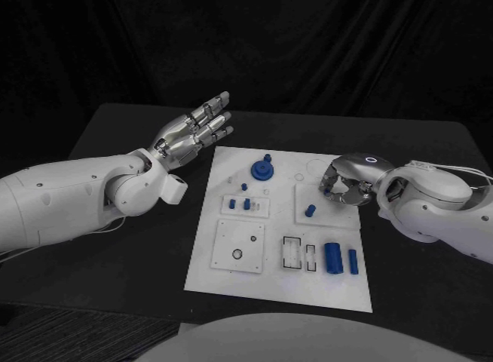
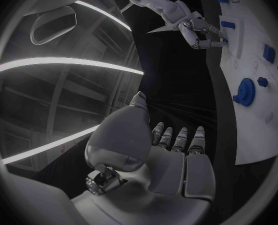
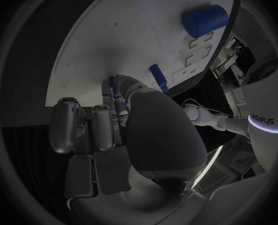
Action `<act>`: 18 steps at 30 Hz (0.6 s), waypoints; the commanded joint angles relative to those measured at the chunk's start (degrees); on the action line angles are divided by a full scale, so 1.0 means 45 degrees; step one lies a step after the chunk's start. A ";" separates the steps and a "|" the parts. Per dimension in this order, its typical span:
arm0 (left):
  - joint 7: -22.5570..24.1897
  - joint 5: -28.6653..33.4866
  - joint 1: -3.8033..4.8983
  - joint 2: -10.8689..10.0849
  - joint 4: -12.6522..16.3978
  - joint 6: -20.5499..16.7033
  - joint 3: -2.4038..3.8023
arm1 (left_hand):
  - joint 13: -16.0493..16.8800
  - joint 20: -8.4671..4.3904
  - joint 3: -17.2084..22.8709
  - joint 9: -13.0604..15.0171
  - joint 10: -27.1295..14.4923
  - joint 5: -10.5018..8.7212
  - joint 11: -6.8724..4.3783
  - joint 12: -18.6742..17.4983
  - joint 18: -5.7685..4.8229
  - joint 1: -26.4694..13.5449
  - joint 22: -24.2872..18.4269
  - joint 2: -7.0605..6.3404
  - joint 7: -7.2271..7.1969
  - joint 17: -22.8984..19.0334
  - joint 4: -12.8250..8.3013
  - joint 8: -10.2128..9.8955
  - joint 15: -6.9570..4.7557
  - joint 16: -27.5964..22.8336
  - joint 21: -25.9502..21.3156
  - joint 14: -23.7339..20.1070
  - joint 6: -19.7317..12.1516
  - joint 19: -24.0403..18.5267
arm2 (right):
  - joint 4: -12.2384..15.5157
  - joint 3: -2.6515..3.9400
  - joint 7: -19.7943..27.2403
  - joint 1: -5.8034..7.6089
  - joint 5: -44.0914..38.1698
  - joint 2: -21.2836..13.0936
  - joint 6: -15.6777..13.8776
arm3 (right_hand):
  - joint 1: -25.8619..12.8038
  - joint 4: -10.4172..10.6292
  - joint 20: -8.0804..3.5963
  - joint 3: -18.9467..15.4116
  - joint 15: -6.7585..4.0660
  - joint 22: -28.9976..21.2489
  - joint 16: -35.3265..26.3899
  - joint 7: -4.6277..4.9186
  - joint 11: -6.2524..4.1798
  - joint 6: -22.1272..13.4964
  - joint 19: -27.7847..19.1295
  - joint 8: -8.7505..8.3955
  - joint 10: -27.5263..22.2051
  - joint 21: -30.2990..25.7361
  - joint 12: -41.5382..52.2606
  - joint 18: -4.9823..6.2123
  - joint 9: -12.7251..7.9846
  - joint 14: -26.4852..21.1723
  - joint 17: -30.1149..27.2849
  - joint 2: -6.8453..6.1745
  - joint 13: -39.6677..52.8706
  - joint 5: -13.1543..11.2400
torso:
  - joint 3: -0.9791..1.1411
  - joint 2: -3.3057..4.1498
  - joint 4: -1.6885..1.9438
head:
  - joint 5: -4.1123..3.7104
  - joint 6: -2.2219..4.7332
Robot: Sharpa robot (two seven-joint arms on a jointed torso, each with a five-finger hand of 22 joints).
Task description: Assemble the parts on the task board
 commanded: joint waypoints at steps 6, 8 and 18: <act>0.0000 0.0074 -0.0028 0.0020 -0.0002 0.0237 0.0012 | -0.0019 0.0172 -0.0050 0.0055 0.0025 0.0123 0.0058 -0.0084 0.0229 0.0114 0.0055 0.0127 0.0367 -0.0020 -0.0098 0.0123 0.0125 -0.0046 0.0029 -0.0005 0.0283 0.0012 | 0.0146 -0.0114 0.0247 -0.0165 -0.0508 -0.0183 -0.0440 | -0.0056 -0.0021 -0.0149 0.0020 -0.0185 0.2357 0.0082 -0.0097 -0.0264 0.0425 0.0058 0.0177 0.0524 0.0187 0.0171 -0.0038 0.0108 0.0495 0.0124 0.0111 0.0081 0.0104 | -0.0002 0.0000 -0.0006 | 0.0030 0.0099; -0.0022 0.0074 -0.0031 0.0020 -0.0006 0.0239 0.0012 | -0.0019 0.0189 -0.0048 0.0056 0.0025 0.0180 0.0052 -0.0084 0.0230 0.0132 0.0072 0.0159 0.0409 -0.0020 -0.0116 0.0128 0.0144 -0.0046 0.0035 -0.0005 0.0303 0.0020 | 0.0197 -0.0114 0.0491 -0.0164 -0.0516 -0.0246 -0.0878 | -0.0063 -0.0030 -0.0160 0.0028 -0.0193 0.2392 0.0129 -0.0094 -0.0270 0.0361 0.0106 0.0129 0.0525 0.0310 0.0154 -0.0066 0.0096 0.0517 0.0202 0.0132 0.0076 0.0070 | -0.0001 0.0005 -0.0005 | 0.0033 0.0129; -0.0148 0.0075 -0.0037 0.0031 -0.0013 0.0230 0.0012 | -0.0019 0.0260 -0.0028 0.0066 0.0025 0.0385 0.0050 -0.0084 0.0235 0.0215 0.0130 0.0290 0.0529 -0.0020 -0.0200 0.0150 0.0192 -0.0046 0.0058 -0.0005 0.0394 0.0053 | 0.0709 -0.0109 0.1104 0.0046 -0.0528 -0.0708 -0.1800 | -0.0175 0.0032 -0.0164 0.0007 -0.0181 0.2458 0.0205 -0.0088 -0.0252 0.0345 0.0191 0.0094 0.0480 0.0538 0.0090 -0.0120 0.0094 0.0549 0.0332 0.0183 0.0054 0.0014 | -0.0002 0.0006 0.0013 | 0.0086 0.0108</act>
